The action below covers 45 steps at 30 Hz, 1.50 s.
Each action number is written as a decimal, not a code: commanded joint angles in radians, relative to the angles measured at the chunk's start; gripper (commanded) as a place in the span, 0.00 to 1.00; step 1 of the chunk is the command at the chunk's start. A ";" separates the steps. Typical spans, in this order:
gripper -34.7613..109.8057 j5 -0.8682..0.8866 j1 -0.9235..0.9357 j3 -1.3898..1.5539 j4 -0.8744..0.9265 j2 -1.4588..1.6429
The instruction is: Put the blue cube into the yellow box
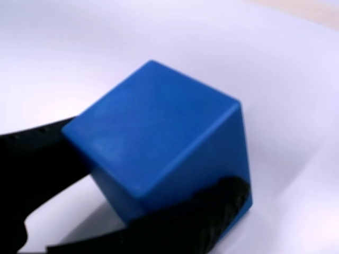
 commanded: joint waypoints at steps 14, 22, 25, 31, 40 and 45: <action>0.35 0.021 -0.163 0.514 -0.046 0.864; 0.35 0.028 -0.359 0.834 -0.106 1.204; 0.35 0.061 -0.442 0.910 -0.098 1.313; 0.35 0.118 -0.614 1.012 -0.038 1.483; 0.36 0.195 -0.845 1.114 0.037 1.586; 0.36 0.250 -0.942 1.149 0.086 1.597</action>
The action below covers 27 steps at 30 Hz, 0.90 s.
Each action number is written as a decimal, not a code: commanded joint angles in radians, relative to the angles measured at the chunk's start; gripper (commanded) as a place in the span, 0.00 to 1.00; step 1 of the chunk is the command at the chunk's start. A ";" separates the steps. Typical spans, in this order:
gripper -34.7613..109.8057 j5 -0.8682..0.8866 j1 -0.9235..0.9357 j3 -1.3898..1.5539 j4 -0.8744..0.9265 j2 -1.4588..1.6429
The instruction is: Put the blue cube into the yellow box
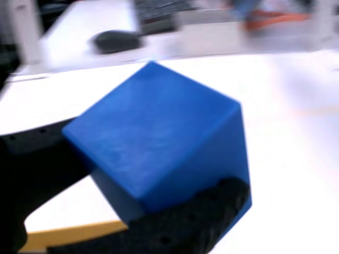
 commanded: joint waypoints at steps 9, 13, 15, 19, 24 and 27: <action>0.36 0.097 -0.132 -0.025 0.184 0.074; 0.36 0.121 -0.143 -0.025 0.296 0.072; 0.36 0.137 -0.150 -0.023 0.339 0.067; 0.36 0.161 -0.176 -0.023 0.419 0.057; 0.36 0.184 -0.207 -0.023 0.471 0.021; 0.37 0.183 -0.207 -0.017 0.477 -0.023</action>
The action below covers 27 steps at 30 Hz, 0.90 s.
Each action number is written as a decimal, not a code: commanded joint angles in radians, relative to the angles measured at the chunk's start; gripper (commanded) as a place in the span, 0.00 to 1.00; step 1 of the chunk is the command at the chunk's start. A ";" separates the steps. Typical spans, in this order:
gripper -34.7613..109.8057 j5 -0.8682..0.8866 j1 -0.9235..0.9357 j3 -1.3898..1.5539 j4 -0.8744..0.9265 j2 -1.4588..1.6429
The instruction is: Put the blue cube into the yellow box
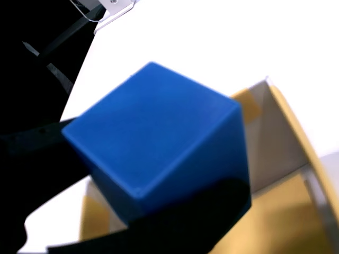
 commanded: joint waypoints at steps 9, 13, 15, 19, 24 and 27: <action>0.48 -0.008 -0.005 0.023 -0.086 -0.041; 0.51 -0.038 0.014 0.005 -0.202 0.002; 0.50 -0.063 0.025 -0.028 -0.252 0.029; 0.45 -0.167 0.058 -0.124 -0.273 0.074; 0.37 -0.224 0.187 -0.233 -0.152 0.129; 0.33 -0.242 0.314 -0.250 -0.094 0.144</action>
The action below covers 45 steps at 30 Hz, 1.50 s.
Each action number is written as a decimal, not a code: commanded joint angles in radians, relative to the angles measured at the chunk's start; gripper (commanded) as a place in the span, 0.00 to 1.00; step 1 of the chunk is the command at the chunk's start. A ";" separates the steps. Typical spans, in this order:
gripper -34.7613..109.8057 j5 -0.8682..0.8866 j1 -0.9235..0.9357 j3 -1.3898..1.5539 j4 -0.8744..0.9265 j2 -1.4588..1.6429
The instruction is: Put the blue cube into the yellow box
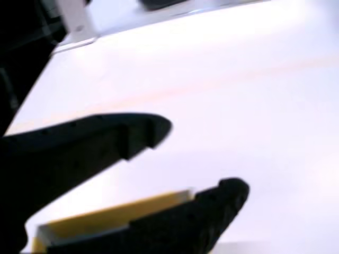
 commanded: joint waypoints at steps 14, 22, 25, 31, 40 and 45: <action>0.24 -0.100 0.598 0.121 0.258 0.264; 0.24 -0.152 0.687 0.417 0.494 0.571; 0.24 -0.144 0.695 0.482 0.607 0.670; 0.24 -0.080 0.676 0.482 0.871 0.790; 0.24 -0.041 0.650 0.482 1.235 0.933; 0.24 -0.034 0.676 0.483 1.279 0.933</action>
